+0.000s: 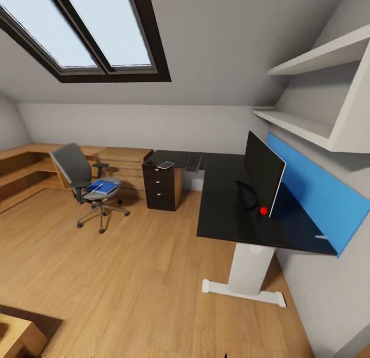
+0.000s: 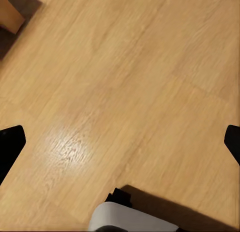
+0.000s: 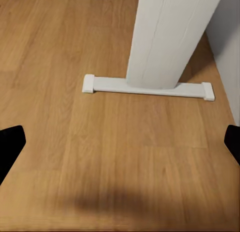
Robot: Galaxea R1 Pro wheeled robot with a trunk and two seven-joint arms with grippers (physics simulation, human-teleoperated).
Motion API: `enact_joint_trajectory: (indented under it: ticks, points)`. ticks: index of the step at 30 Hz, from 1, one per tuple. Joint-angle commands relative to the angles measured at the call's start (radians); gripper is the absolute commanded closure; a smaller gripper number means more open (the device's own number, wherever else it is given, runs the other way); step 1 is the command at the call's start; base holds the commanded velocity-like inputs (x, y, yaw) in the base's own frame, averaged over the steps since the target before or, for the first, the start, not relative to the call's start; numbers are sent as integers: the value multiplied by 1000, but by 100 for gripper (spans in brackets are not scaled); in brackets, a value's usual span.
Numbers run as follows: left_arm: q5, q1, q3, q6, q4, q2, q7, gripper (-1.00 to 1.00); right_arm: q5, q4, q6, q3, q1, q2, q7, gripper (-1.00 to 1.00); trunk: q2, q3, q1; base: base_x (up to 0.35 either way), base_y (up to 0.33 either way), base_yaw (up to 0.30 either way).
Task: In the bedroom, organize the workspace by keeping the computer under the desk, ensuring the monitor is on the desk, placing the keyboard on the desk next to the monitor, placing the mouse on the desk next to the keyboard, moving the folder from the swivel chair onto the desk next to the mouse, stacking the notebook on top of the folder with the pen on top of the notebook, and positioning the swivel chair next to the desk.
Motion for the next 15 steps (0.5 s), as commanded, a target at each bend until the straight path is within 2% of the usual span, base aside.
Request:
enact_joint_trajectory:
  ticks: [1, 6, 15]
  points:
    - [10, 0, -5, -5, -1, -3, 6, -100, -10, 11, -7, 8, -6, 1, -6, -100, 6, 2, -4, 0, 0, 260]
    - [11, 1, -5, -4, 1, -13, 9, -100, -12, 58, -9, -47, -29, 5, -7, -100, 41, 14, -23, 0, 0, 255]
    - [8, 0, -26, 0, 60, -39, 4, -100, -12, 71, -11, -59, -36, 5, -4, -100, 104, 37, -57, 0, 0, 230]
